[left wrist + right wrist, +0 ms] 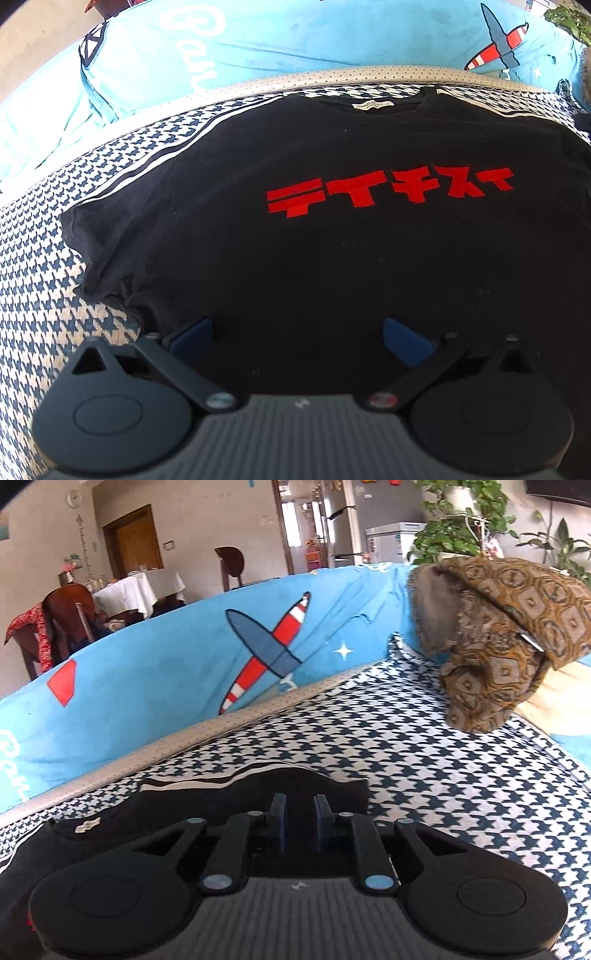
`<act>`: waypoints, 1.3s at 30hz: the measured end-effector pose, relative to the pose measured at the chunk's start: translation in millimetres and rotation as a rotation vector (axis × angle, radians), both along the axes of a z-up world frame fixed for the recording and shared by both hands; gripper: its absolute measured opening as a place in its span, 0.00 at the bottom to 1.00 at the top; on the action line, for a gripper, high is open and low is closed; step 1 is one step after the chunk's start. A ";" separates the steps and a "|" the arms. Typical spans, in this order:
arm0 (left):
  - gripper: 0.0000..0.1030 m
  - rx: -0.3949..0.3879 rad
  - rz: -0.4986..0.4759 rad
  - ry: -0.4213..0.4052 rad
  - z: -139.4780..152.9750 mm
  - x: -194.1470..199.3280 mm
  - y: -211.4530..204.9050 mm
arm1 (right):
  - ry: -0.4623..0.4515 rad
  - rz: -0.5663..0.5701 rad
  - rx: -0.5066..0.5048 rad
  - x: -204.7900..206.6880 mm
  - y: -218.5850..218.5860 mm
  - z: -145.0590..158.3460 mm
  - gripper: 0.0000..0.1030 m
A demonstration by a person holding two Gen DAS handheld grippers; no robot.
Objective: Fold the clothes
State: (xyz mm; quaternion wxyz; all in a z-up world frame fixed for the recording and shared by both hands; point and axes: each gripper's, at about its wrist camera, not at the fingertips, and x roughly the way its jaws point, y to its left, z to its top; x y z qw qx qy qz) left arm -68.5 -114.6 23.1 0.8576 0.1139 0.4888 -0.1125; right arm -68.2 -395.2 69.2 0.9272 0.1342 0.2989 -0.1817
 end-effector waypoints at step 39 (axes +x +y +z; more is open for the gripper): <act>1.00 -0.070 -0.003 0.023 -2.7 1.3 17.9 | 0.028 0.226 0.002 89.2 82.7 -30.8 0.46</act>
